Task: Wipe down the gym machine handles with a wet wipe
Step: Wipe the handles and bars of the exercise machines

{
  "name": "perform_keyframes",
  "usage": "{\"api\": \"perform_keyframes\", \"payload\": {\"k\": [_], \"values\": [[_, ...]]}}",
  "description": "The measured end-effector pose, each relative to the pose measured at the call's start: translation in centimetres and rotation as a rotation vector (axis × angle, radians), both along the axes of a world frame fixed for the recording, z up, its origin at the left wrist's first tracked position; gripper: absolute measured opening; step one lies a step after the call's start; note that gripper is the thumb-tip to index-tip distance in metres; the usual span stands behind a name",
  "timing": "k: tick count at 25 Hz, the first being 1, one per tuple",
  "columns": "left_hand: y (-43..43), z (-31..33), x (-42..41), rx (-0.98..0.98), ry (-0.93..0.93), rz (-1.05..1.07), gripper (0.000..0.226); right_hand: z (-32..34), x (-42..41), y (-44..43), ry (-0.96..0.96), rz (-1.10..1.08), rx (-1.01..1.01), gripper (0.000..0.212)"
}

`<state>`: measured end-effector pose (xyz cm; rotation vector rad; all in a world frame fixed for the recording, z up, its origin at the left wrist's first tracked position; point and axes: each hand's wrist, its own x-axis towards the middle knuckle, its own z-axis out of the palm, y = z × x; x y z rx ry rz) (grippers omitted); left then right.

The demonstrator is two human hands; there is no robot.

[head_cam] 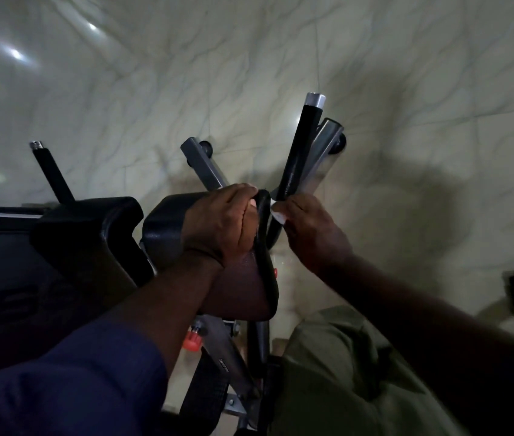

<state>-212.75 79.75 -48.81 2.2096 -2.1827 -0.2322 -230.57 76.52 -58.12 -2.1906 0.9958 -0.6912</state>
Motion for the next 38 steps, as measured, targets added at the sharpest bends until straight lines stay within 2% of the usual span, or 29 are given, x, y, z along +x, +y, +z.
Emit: {"api": "perform_keyframes", "payload": {"k": [2, 4, 6, 7, 9, 11, 13, 15, 16, 18, 20, 21, 23, 26, 28, 30, 32, 34, 36, 38], "values": [[0.1, 0.2, -0.1, 0.004, -0.004, -0.001, 0.043, 0.3, -0.5, -2.5, 0.030, 0.061, -0.045, 0.022], [0.0, 0.4, -0.2, 0.023, 0.008, 0.018, 0.040, 1.8, -0.5, -7.6, 0.034, -0.084, -0.049, 0.026], [-0.1, 0.5, -0.3, 0.030, 0.013, 0.043, 0.040, 3.3, -0.6, -12.8, -0.007, -0.281, -0.147, 0.020], [-0.2, 0.5, -0.3, 0.031, 0.016, 0.050, 0.041, 3.5, -0.5, -14.1, -0.028, -0.308, -0.162, 0.018], [-0.1, 0.5, -0.3, 0.023, 0.023, 0.054, 0.041, 2.7, 0.3, -12.7, 0.034, -0.224, -0.192, 0.019], [0.0, 0.4, -0.2, 0.008, 0.022, 0.049, 0.040, 0.7, 0.5, -7.2, 0.088, -0.052, -0.176, 0.022], [0.1, 0.3, -0.2, -0.010, 0.008, 0.033, 0.043, 0.2, -0.1, -2.4, 0.075, 0.056, -0.058, 0.023], [0.3, 0.3, -0.2, -0.009, -0.001, 0.028, 0.044, 0.9, -0.5, -2.5, 0.018, 0.126, -0.021, 0.026], [0.3, 0.4, -0.2, -0.003, -0.002, 0.035, 0.042, 1.8, -0.5, -3.7, -0.040, 0.111, -0.052, 0.028], [0.3, 0.5, -0.2, 0.002, 0.000, 0.052, 0.038, 3.6, -1.0, -7.1, -0.161, -0.075, -0.114, 0.023], [0.3, 0.4, -0.3, -0.006, -0.013, 0.053, 0.038, 5.2, -2.1, -11.1, -0.123, -0.191, -0.234, 0.019], [0.3, 0.4, -0.3, -0.013, -0.023, 0.051, 0.037, 5.0, -2.5, -12.3, -0.048, -0.165, -0.308, 0.021], [0.4, 0.3, -0.3, -0.034, -0.022, 0.051, 0.035, 2.9, -2.3, -12.0, 0.078, 0.022, -0.489, 0.027], [0.4, -0.1, -0.2, -0.060, 0.009, 0.039, 0.038, -1.6, -1.8, -7.2, 0.158, 0.340, -0.482, 0.035], [0.5, -0.2, -0.1, -0.065, 0.022, 0.033, 0.039, -1.9, -2.2, -6.5, 0.164, 0.524, -0.500, 0.034], [0.6, -0.1, -0.1, -0.068, 0.013, 0.043, 0.039, -0.8, -2.5, -8.9, 0.168, 0.653, -0.605, 0.038], [0.6, 0.0, -0.2, -0.050, 0.000, 0.052, 0.039, -0.1, -2.5, -11.9, 0.147, 0.577, -0.661, 0.041], [0.8, 0.0, -0.1, -0.058, -0.010, 0.059, 0.038, -0.2, -2.6, -13.4, 0.172, 0.395, -0.641, 0.041], [0.7, 0.0, -0.1, -0.059, -0.005, 0.068, 0.037, -0.1, -1.8, -11.6, 0.236, 0.255, -0.524, 0.039], [0.5, -0.1, -0.2, -0.058, 0.009, 0.067, 0.038, -0.8, -1.1, -7.6, 0.220, 0.290, -0.459, 0.043]]}}
